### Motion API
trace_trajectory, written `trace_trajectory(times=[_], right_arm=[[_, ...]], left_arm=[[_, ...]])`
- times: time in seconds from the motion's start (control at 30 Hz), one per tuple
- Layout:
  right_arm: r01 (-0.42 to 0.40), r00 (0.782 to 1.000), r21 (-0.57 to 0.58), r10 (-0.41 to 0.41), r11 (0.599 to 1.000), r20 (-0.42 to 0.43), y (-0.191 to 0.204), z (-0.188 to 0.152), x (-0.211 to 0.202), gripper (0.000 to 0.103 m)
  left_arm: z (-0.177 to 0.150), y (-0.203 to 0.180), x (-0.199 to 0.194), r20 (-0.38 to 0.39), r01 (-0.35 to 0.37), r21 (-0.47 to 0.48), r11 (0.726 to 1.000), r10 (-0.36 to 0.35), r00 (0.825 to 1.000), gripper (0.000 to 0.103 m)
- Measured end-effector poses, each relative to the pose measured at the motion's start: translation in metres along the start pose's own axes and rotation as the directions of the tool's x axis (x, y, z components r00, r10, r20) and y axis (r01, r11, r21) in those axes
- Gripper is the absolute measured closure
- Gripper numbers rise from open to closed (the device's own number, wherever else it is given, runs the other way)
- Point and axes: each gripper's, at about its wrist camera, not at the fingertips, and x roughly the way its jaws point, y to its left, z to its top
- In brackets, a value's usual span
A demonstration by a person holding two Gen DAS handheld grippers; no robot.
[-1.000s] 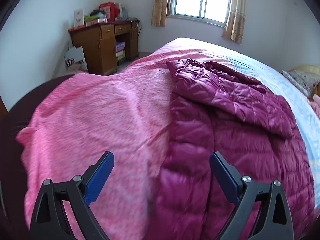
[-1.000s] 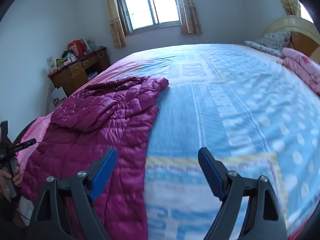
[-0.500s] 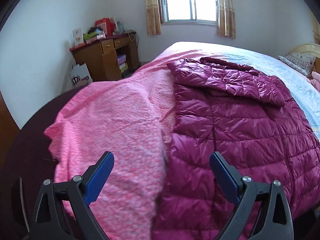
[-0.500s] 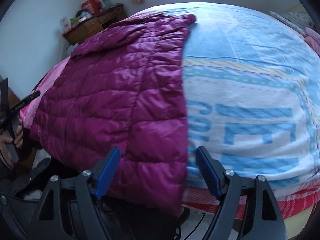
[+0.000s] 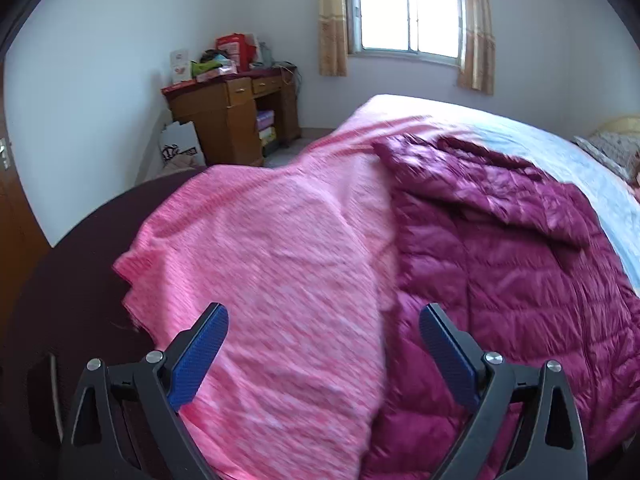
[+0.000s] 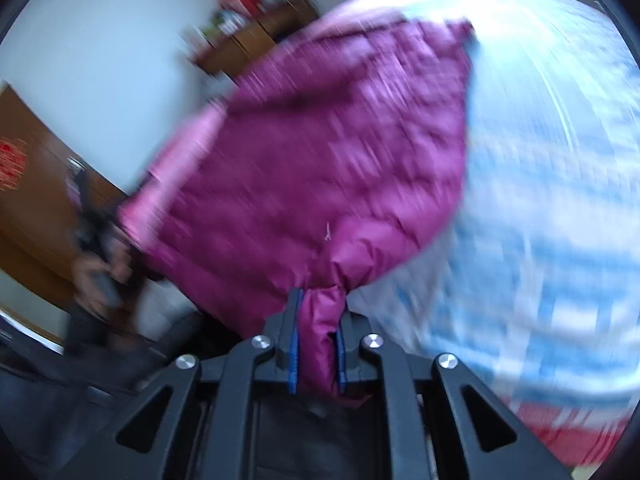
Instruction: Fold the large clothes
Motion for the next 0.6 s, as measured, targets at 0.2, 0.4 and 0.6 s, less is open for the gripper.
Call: trace_trajectory(times=[0.2, 0.4, 0.6], right_arm=[[-0.116, 0.970, 0.051, 0.102, 0.992, 0.220, -0.007, 0.083, -0.039, 0.088], [-0.082, 0.952, 0.210, 0.015, 0.974, 0.305, -0.051, 0.149, -0.013, 0.088], [-0.034, 0.957, 0.449, -0.100, 0.893, 0.271, -0.116, 0.168, 0.037, 0.088]], left_arm=[[0.028, 0.031, 0.006, 0.020, -0.049, -0.085, 0.995, 0.051, 0.999, 0.006], [0.041, 0.054, 0.023, -0.004, -0.037, -0.181, 0.983, 0.037, 0.999, 0.006], [0.038, 0.051, 0.037, -0.004, 0.085, -0.227, 0.970, -0.088, 0.996, 0.006]])
